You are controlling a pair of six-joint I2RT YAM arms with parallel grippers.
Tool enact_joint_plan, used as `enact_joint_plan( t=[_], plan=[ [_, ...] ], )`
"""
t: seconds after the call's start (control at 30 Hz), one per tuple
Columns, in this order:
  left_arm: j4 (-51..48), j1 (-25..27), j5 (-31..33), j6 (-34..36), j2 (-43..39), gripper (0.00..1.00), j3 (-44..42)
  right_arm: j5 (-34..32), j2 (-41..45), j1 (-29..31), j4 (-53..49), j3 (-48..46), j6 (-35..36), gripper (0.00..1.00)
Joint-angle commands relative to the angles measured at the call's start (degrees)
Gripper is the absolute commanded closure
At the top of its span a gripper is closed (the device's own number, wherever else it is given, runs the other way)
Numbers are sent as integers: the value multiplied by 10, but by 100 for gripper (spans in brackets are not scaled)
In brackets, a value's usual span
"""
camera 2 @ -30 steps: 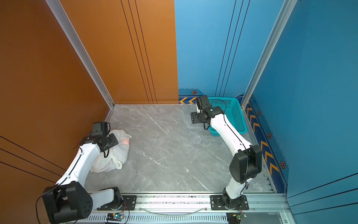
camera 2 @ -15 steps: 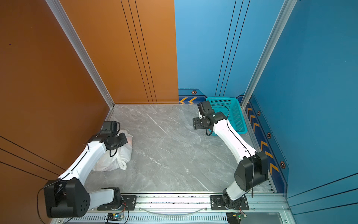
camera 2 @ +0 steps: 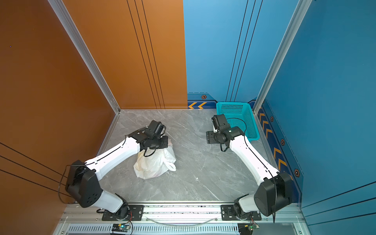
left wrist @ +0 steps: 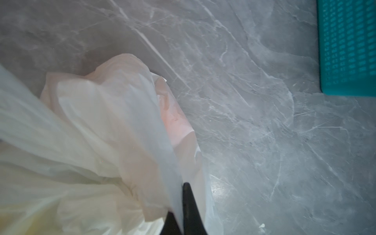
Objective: Untie the knot of the plastic bag and take out the fruit
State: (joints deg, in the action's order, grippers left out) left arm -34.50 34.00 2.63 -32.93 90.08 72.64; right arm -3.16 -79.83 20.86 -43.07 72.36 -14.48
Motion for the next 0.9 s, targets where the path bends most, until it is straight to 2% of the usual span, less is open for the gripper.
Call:
enact_joint_plan(
  t=[0.0,0.2,0.3,0.33,0.4,0.47,0.57,0.73,0.87],
  plan=[
    [9,53,-24,-7,64,100,73,-1,33,-23,-7,-19,-14,21],
    [9,127,-56,-4,165,100,171,19,64,-54,-26,-27,-7,21],
    [8,143,-63,-7,181,100,188,23,69,-57,-31,-27,-5,21],
    [8,146,-62,-7,181,97,189,24,69,-58,-31,-29,-5,21],
    [8,147,-62,-7,174,79,189,28,69,-59,-31,-29,-4,21],
    [3,149,-56,-9,161,56,189,32,66,-59,-31,-28,-3,21],
    [-15,155,-33,-3,134,36,190,38,62,-58,-31,-27,-2,21],
    [-75,170,48,34,81,24,183,47,62,-53,-31,-27,-2,21],
    [-87,170,80,81,27,23,131,58,65,-46,-31,-28,-5,21]
  ],
)
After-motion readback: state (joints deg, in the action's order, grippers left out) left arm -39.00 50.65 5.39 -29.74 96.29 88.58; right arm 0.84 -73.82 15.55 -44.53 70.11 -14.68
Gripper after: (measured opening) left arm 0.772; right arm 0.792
